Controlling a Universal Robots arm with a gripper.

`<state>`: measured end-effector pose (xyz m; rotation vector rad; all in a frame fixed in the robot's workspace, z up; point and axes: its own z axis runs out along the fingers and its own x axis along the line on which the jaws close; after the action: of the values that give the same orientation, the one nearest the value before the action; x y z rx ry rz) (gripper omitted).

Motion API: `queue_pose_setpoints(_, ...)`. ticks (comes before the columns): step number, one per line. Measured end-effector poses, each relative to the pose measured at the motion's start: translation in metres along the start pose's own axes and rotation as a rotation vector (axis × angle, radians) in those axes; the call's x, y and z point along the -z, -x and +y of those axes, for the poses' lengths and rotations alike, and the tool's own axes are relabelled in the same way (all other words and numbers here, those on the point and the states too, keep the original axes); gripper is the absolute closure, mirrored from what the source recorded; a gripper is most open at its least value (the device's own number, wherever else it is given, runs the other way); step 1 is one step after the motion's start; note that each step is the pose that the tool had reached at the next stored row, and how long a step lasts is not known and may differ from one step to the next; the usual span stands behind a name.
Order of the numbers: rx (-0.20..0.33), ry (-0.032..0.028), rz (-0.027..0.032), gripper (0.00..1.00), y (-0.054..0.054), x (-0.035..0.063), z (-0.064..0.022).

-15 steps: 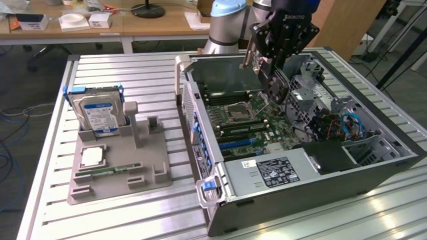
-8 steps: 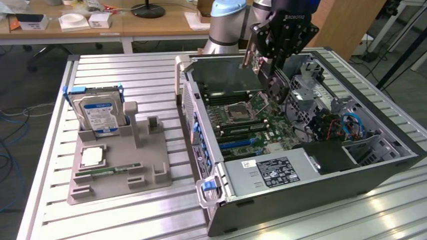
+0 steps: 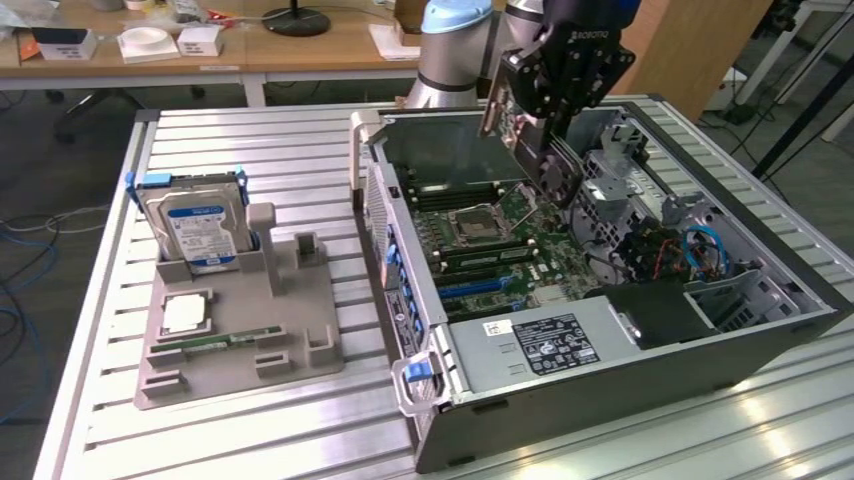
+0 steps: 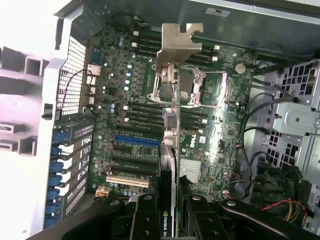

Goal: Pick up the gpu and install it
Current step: 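Insert the gpu into the slot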

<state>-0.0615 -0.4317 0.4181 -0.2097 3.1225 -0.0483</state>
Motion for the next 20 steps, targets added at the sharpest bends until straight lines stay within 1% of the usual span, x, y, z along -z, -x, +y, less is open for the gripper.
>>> queue_pose_setpoints(20, 0.156, 0.0016, -0.0050, 0.74, 0.0000, -0.0016, 0.0000)
